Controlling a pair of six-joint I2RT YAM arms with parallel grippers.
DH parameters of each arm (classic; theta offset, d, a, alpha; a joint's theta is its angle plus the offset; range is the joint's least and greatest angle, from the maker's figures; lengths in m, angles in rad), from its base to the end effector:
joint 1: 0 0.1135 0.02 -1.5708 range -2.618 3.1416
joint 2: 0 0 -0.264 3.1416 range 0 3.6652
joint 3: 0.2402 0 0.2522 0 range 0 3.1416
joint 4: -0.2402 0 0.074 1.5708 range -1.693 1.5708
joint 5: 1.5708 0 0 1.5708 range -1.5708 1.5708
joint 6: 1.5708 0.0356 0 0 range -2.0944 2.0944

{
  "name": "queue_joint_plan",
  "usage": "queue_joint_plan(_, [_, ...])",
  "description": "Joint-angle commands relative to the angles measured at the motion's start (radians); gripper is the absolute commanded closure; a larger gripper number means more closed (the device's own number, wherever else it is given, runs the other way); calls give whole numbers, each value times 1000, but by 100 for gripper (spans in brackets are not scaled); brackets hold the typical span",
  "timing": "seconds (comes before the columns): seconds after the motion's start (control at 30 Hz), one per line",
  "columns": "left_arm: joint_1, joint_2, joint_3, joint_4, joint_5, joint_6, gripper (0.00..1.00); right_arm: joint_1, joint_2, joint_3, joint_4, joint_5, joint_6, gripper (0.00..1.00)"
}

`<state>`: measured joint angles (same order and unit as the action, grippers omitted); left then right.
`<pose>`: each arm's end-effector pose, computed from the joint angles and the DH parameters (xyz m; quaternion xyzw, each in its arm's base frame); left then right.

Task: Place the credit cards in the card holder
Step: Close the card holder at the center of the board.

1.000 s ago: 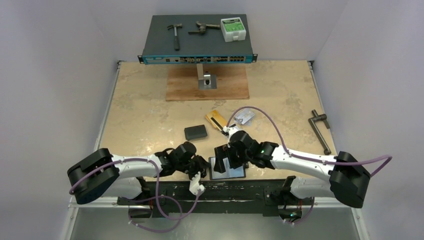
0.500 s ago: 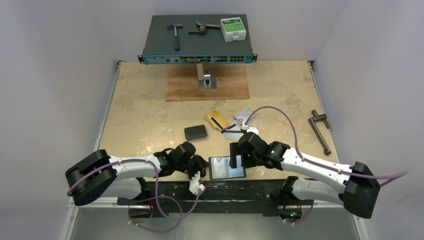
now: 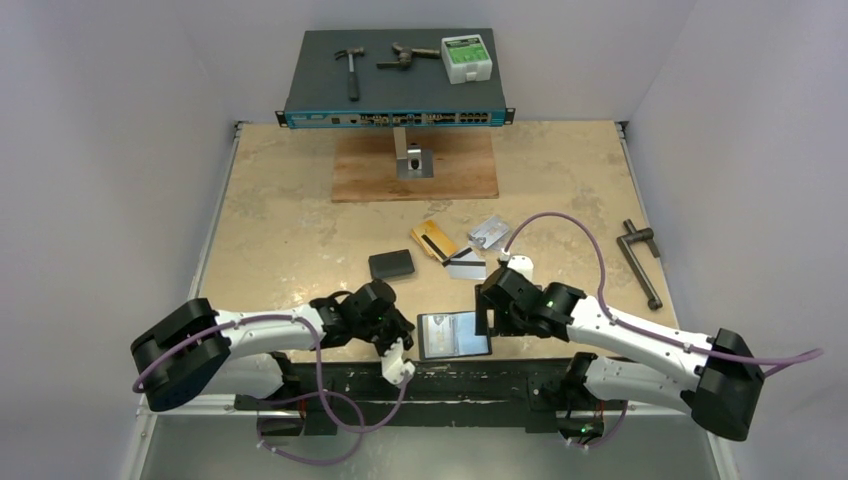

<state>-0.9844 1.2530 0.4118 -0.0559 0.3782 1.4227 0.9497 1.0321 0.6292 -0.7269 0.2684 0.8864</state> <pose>0.1065 -0.1841 0.1380 0.8875 0.2748 -0.1026 0.3554 0.1122 0.1406 0.2013 -0.0013 0.9675 0.0929 0.2354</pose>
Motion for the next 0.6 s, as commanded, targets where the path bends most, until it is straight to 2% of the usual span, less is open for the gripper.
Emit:
queue_joint_plan(0.0, [-5, 1, 45, -46, -4, -23, 86, -2, -15, 17, -31, 46, 52, 12])
queue_joint_plan(0.1, [-6, 5, 50, -52, 0, -22, 86, -2, 14, 3, 19, 37, 44, 15])
queue_joint_plan(0.17, [-5, 6, 54, -51, 1, -24, 86, -2, 45, -1, 49, 36, 37, 22])
queue_joint_plan(0.2, [-6, 9, 57, -51, 2, -27, 86, -2, 61, -4, 65, 31, 35, 28])
queue_joint_plan(0.27, [-5, 11, 61, -49, 2, -35, 86, -2, 83, -11, 111, 20, 29, 48])
queue_joint_plan(0.3, [-5, 12, 63, -48, 4, -39, 86, -3, 90, -15, 120, 21, 31, 53])
queue_joint_plan(0.4, [-6, 24, 59, -17, 21, -56, 86, -2, 100, -35, 139, 31, 38, 59])
queue_joint_plan(0.57, [-7, 47, 11, 121, 89, -34, 87, -2, 117, -85, 191, 18, 38, 64])
